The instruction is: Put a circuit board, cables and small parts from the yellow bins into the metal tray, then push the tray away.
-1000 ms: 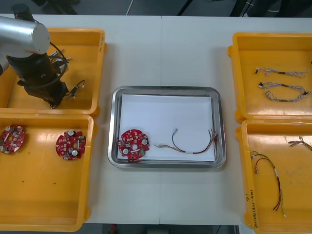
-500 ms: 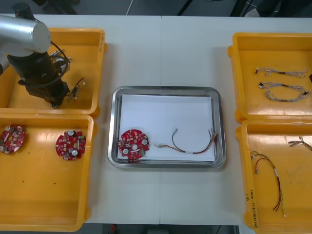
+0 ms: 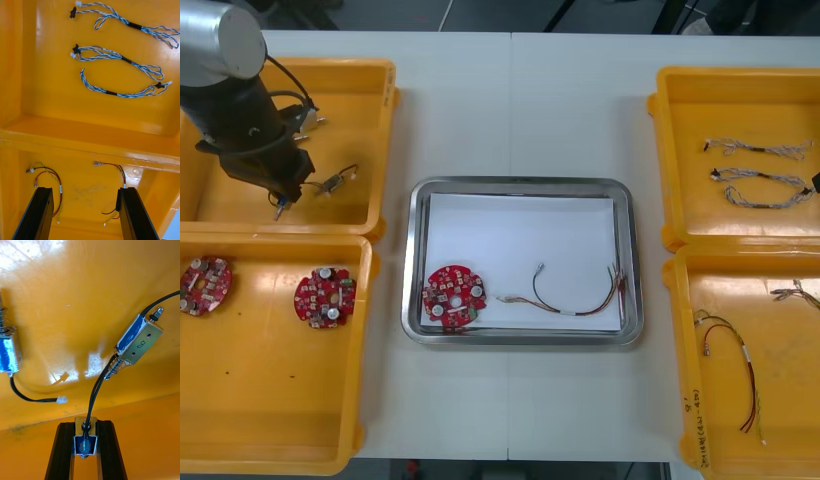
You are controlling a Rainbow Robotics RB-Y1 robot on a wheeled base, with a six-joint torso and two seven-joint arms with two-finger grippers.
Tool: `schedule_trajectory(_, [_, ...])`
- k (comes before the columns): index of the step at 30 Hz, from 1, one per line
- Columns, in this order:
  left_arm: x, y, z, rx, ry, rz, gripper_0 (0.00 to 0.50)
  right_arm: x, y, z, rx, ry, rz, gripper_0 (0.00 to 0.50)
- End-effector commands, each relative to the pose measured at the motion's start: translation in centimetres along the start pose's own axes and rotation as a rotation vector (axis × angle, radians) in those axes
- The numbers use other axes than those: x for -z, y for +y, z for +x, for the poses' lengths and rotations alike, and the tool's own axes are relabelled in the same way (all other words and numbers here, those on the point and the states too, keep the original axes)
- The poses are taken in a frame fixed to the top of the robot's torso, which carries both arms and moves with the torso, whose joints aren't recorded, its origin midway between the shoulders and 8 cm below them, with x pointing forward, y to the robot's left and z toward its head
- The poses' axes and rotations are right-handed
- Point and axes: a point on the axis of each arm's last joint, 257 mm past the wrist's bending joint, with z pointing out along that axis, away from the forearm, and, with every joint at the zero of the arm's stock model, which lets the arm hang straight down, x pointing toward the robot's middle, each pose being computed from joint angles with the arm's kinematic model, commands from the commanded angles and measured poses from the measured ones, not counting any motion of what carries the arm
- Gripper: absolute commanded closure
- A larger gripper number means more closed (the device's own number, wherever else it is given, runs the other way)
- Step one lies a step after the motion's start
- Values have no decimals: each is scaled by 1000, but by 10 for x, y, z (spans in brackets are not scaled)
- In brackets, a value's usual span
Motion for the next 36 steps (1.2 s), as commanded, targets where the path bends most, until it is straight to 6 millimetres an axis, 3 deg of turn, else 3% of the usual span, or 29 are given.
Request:
schedule_trajectory(1, [52, 26, -15, -52, -86, -28, 500, 15, -11, -16, -22, -69, 25, 0])
schedule_trajectory(13, [95, 22, -12, 21, -117, -28, 500, 12, -21, -38, -191, -78, -23, 0])
schedule_trajectory(23, [127, 19, -6, 69, -143, -9, 500, 8, -12, -48, -403, -68, -27, 0])
schedule_trajectory(32, [150, 0, -8, 140, -177, -25, 500, 6, -9, -72, -672, -25, -82, 0])
schedule_trajectory(36, [157, -18, -14, 167, -209, -11, 500, 7, -11, -82, -766, -24, -92, 0])
